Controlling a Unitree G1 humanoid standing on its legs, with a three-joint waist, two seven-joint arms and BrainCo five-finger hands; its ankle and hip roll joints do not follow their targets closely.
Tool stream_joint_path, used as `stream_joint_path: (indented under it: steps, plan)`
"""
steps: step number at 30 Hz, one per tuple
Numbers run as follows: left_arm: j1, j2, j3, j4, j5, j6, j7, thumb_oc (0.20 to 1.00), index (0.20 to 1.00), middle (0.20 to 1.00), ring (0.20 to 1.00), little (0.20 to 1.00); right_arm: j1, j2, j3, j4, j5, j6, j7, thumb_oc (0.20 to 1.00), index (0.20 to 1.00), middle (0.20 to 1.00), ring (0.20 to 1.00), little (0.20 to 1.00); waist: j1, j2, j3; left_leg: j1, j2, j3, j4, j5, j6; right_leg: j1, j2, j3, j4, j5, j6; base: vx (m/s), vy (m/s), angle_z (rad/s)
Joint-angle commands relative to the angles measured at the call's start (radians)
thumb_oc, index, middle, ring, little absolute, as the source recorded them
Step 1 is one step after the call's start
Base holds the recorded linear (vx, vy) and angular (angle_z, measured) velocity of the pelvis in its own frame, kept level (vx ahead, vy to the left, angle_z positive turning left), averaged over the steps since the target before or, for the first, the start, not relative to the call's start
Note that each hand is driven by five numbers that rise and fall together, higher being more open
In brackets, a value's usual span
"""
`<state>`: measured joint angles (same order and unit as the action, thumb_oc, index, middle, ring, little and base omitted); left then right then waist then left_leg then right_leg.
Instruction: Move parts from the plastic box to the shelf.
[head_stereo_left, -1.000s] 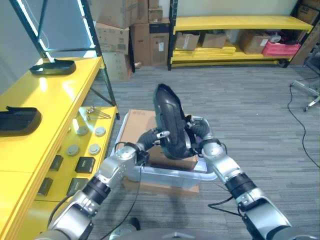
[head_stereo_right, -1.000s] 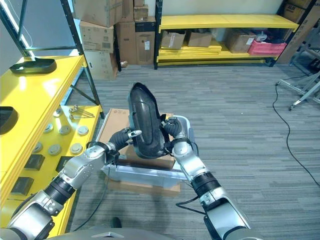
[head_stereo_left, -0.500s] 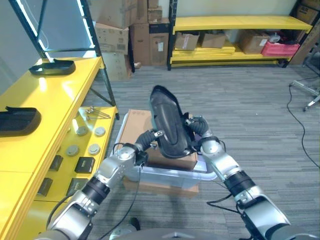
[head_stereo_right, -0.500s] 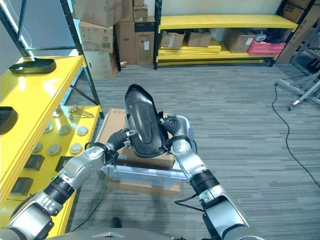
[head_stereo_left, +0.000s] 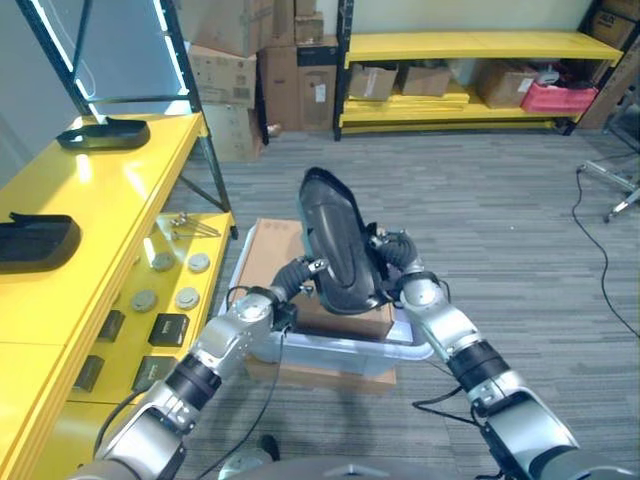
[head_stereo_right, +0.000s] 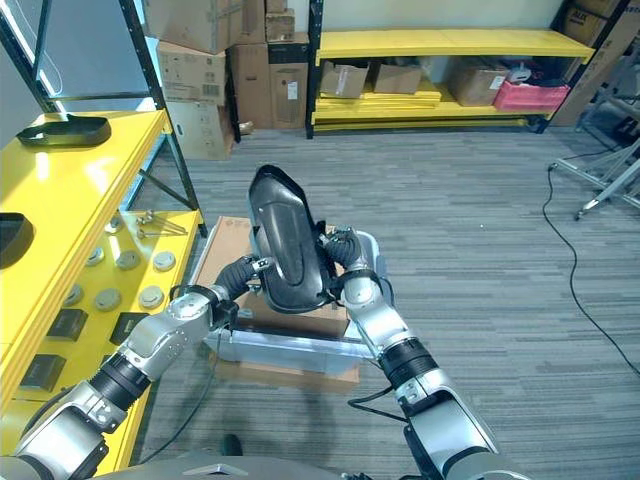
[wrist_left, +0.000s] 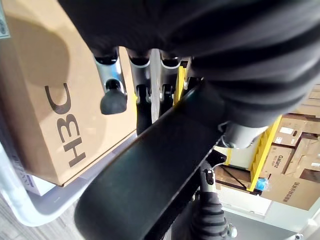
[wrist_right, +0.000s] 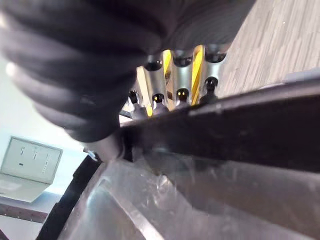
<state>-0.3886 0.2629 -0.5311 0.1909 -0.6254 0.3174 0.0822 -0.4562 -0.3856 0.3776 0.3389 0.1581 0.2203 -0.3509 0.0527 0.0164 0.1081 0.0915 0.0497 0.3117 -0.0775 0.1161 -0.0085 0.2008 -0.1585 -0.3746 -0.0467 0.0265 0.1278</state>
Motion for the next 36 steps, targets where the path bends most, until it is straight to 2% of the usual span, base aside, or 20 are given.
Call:
stream_joint_path:
  steps: [1,2,7,14,24,30,36]
  plan:
    - [-0.137,-0.113,-0.031,-0.025,-0.011,-0.136,0.021,0.200,0.200,0.200,0.200,0.200,-0.135,0.058,0.011,-0.021,0.072,-0.050,0.003,1.000,1.000,1.000,1.000,1.000,0.034,0.010,-0.037,0.042,0.036,-0.026,0.026,-0.103,-0.033,-0.042,-0.052,-0.046,0.090,-0.059,0.066,0.00,0.002,-0.06]
    - [-0.137,-0.109,-0.011,-0.041,-0.010,-0.135,0.052,0.200,0.200,0.200,0.200,0.200,-0.134,0.066,-0.001,-0.031,0.129,-0.039,-0.009,1.000,1.000,1.000,1.000,1.000,0.037,0.010,-0.034,0.047,0.036,-0.026,0.025,-0.103,-0.034,-0.036,-0.053,-0.048,0.089,-0.060,0.066,0.00,0.002,-0.05]
    - [-0.130,-0.089,0.045,-0.074,0.015,-0.134,0.101,0.200,0.200,0.200,0.200,0.200,-0.123,0.078,-0.038,-0.063,0.208,-0.010,-0.019,1.000,1.000,1.000,1.000,1.000,0.045,0.010,-0.034,0.046,0.036,-0.030,0.027,-0.103,-0.035,-0.031,-0.053,-0.054,0.086,-0.059,0.065,0.00,0.000,0.00]
    - [-0.112,-0.062,0.111,-0.091,0.046,-0.159,0.152,0.200,0.200,0.200,0.200,0.200,-0.093,0.089,-0.073,-0.093,0.246,-0.018,-0.025,1.000,1.000,1.000,1.000,1.000,0.050,0.010,-0.035,0.040,0.036,-0.032,0.030,-0.100,-0.035,-0.031,-0.052,-0.058,0.080,-0.056,0.063,0.00,0.000,0.00]
    - [-0.015,0.038,0.262,-0.099,0.183,-0.291,0.226,0.200,0.200,0.200,0.200,0.200,0.040,0.057,-0.172,-0.192,0.297,-0.081,-0.035,1.000,1.000,1.000,1.000,1.000,0.048,0.011,-0.031,0.036,0.036,-0.025,0.027,-0.097,-0.038,-0.033,-0.049,-0.055,0.072,-0.057,0.064,0.00,0.000,0.00]
    - [0.084,0.130,0.421,-0.120,0.248,-0.408,0.232,0.200,0.200,0.200,0.200,0.200,0.199,-0.006,-0.298,-0.268,0.288,-0.067,-0.040,1.000,1.000,1.000,1.000,1.000,0.042,0.015,-0.035,0.028,0.026,-0.034,0.000,-0.085,-0.034,-0.044,-0.047,-0.045,0.074,-0.064,0.069,-0.01,0.014,-0.01]
    - [0.165,0.185,0.527,-0.196,0.262,-0.425,0.194,0.200,0.200,0.200,0.200,0.200,0.325,0.021,-0.324,-0.246,0.254,-0.054,-0.020,1.000,1.000,1.000,1.000,1.000,0.065,0.022,-0.033,-0.001,-0.005,-0.089,-0.010,-0.089,-0.018,-0.059,-0.062,-0.039,0.095,-0.071,0.080,-0.04,0.037,-0.02]
